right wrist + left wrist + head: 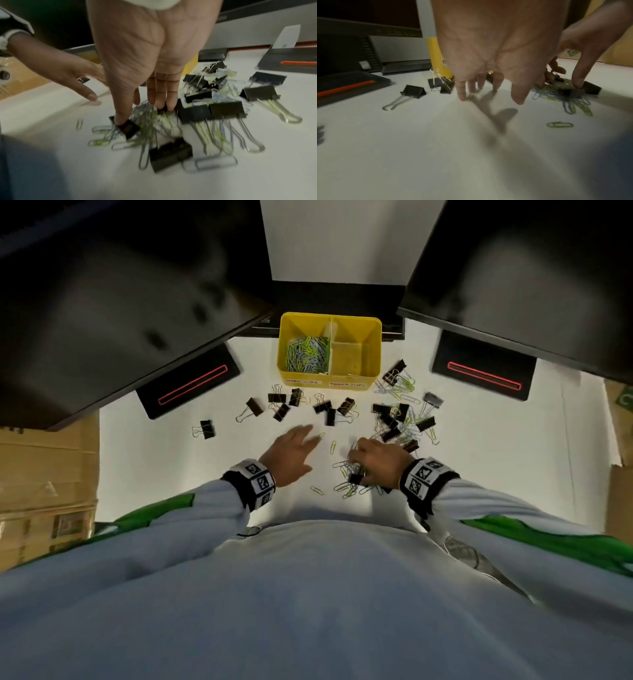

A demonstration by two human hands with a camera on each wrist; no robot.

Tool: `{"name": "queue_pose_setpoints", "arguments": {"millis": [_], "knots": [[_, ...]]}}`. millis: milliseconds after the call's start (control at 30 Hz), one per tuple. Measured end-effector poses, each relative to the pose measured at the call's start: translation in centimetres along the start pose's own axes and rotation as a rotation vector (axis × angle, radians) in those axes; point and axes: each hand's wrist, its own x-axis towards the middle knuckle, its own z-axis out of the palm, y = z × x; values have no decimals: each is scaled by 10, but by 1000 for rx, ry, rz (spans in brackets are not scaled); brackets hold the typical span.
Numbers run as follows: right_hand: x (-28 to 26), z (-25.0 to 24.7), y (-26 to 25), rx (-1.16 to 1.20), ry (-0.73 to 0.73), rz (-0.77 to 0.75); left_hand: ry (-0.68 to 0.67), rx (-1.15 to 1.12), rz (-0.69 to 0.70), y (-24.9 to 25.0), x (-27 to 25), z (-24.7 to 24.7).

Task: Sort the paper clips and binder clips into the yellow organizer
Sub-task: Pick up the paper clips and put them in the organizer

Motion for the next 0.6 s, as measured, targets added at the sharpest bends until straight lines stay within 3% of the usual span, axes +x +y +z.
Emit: {"name": "queue_pose_setpoints", "arguments": {"millis": [233,400,500,600], "knots": [[-7,12,2,6,76,-11,-78,58,163,27,-4,19],[-15,21,-8,-31,79,-75,15,21,149,35,-3,20],[-15,28,-10,-50,64,-80,77,52,5,32,-6,11],[-16,26,-10,22,102,-78,43,19,-184,20,-15,12]]}}
